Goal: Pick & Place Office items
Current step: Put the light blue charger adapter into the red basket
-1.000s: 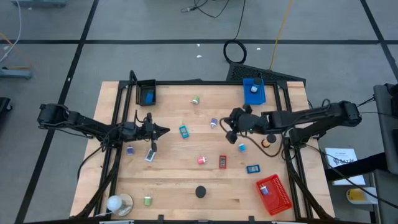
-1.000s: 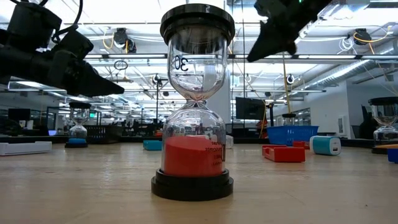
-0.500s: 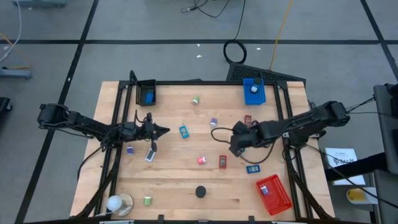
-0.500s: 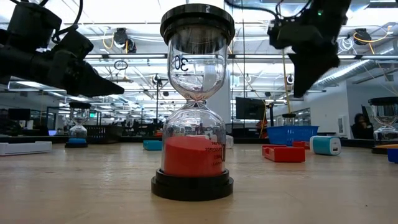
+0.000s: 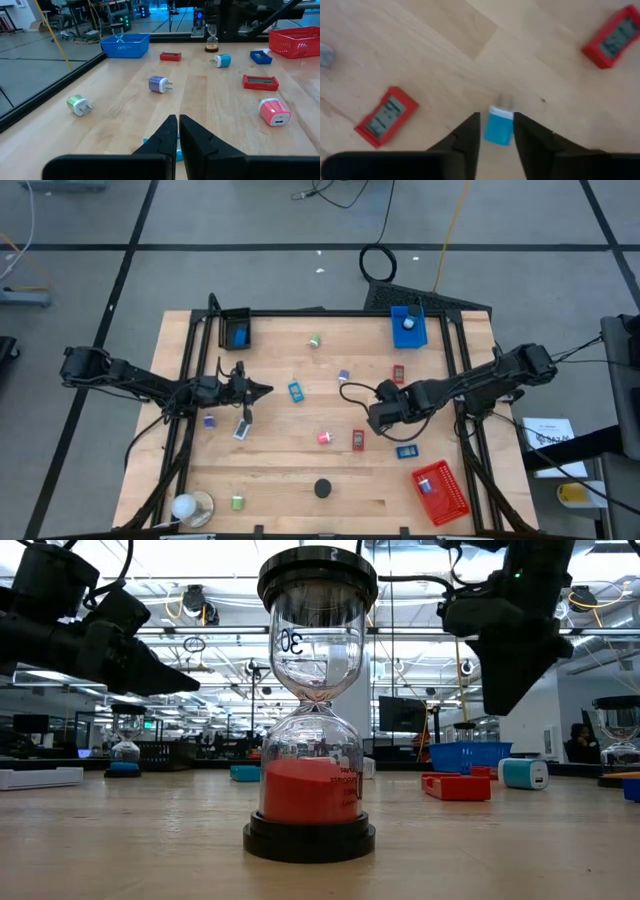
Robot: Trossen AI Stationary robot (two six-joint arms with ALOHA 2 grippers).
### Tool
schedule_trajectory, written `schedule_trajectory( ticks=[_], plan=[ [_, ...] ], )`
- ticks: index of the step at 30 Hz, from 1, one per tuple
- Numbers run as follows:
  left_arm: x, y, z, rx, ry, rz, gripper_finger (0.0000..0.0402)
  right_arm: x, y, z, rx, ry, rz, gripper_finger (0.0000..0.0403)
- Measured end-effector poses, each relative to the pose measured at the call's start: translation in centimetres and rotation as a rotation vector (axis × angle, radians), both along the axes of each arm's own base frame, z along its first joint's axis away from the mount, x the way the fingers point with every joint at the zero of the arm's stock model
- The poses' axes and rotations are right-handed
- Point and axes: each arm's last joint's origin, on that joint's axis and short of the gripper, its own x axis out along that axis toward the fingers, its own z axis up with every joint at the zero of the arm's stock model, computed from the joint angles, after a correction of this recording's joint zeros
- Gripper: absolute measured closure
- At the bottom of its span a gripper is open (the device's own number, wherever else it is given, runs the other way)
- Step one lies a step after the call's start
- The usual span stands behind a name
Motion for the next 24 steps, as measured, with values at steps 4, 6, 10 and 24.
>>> schedule_trajectory(
  ticks=[4,6,10,24],
  plan=[
    [0.0,0.0,0.0,0.0,0.0,0.0,0.0376,0.0,0.0,-1.7,0.041,-0.045,-0.007,0.0238],
    [0.0,0.0,0.0,0.0,0.0,0.0,0.0376,-0.2,-0.1,-2.3,0.064,-0.041,-0.014,0.0219],
    [0.0,0.0,0.0,0.0,0.0,0.0,0.0376,-0.9,-0.3,-3.3,0.058,-0.003,-0.046,0.0194],
    [0.0,0.0,0.0,0.0,-0.001,0.0,0.0376,-1.6,-0.3,-6.5,0.122,-0.081,-0.019,0.0203]
  ],
)
